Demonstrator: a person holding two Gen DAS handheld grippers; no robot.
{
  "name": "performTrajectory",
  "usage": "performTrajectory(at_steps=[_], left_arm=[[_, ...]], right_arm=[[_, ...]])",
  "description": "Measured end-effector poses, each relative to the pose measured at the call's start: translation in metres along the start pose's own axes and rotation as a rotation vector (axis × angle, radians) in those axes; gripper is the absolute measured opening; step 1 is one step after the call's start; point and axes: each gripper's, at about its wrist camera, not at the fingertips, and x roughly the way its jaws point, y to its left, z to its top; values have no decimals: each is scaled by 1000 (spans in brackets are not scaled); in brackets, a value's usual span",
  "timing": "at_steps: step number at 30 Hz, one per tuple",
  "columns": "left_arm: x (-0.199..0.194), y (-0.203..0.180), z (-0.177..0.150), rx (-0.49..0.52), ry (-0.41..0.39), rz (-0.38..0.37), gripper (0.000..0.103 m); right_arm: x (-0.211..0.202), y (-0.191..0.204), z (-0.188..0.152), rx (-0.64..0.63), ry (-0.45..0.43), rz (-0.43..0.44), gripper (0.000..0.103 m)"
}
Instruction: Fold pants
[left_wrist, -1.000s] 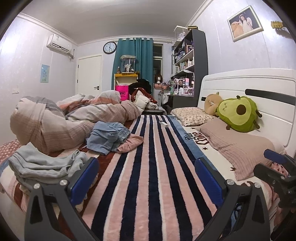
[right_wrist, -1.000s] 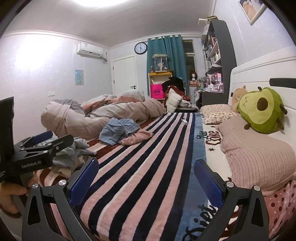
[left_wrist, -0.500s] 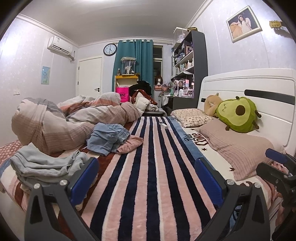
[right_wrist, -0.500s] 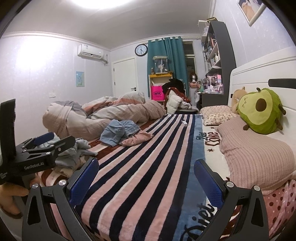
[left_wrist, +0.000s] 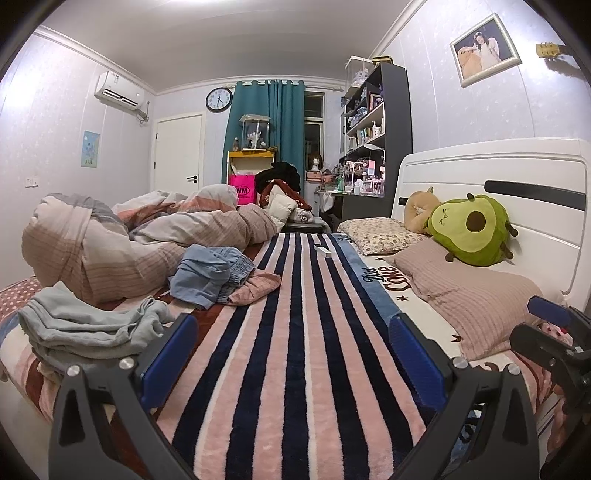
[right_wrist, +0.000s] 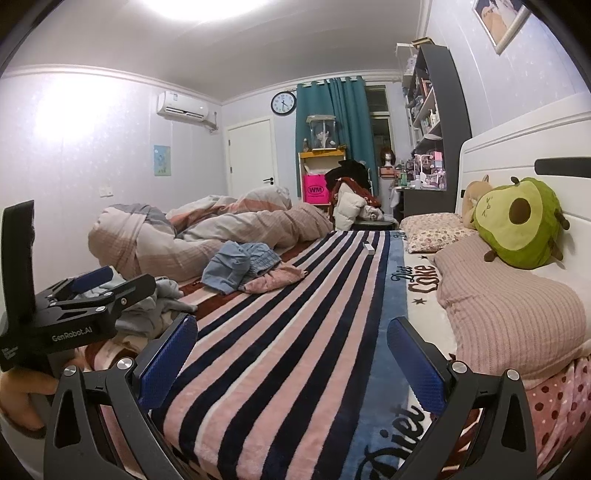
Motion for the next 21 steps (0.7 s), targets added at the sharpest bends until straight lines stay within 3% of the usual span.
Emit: performTrajectory(at_steps=[21], left_arm=[[-2,-4,-2,0,-2,-4,102]], right_arm=[[-4,5,1,5,-5,4,103]])
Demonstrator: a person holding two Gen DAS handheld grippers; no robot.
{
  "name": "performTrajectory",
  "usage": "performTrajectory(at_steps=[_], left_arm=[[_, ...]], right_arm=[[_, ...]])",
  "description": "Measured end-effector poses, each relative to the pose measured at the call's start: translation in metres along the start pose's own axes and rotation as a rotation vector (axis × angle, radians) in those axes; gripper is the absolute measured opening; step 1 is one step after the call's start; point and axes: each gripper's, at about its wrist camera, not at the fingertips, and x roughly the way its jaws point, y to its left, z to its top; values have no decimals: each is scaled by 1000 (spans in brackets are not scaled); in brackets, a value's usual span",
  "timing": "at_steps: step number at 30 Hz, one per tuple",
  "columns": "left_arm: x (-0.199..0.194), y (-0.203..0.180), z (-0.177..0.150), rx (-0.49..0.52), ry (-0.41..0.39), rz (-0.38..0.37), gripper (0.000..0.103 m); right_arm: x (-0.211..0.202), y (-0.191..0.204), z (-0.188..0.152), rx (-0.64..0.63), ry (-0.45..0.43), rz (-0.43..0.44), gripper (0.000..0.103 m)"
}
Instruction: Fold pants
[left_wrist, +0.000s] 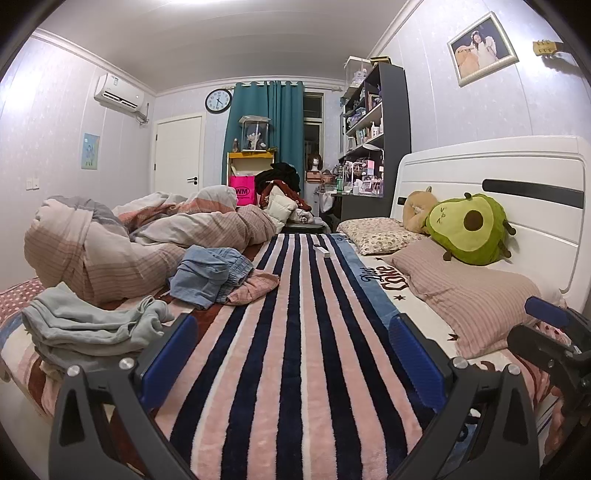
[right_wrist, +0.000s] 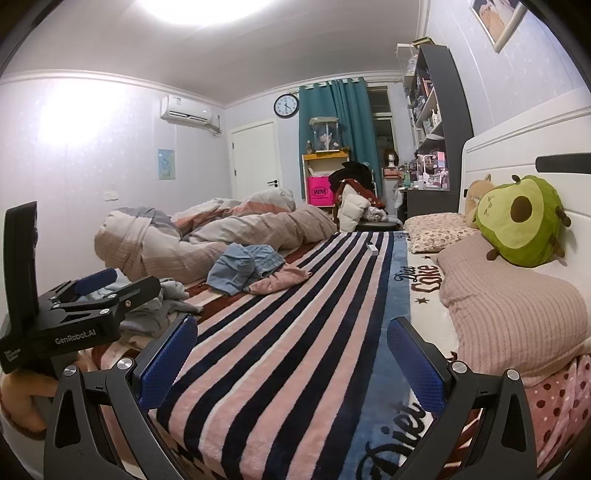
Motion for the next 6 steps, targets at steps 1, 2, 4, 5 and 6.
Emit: performTrajectory(at_steps=[1,2,4,5,6], left_arm=[[0,0,0,1,0,1,102],[0,0,0,3,0,1,102],[-1,-1,0,8,3,-2,102],[-2,-2,-1,10,5,-2,102],[-3,-3,-1,11,3,2,102]], right_arm=[[0,0,0,0,-1,1,102],[-1,1,1,1,-1,3,102],[0,1,-1,2,-1,0,103],[0,1,-1,2,-1,-1,103],[0,1,-1,1,-1,-2,102]])
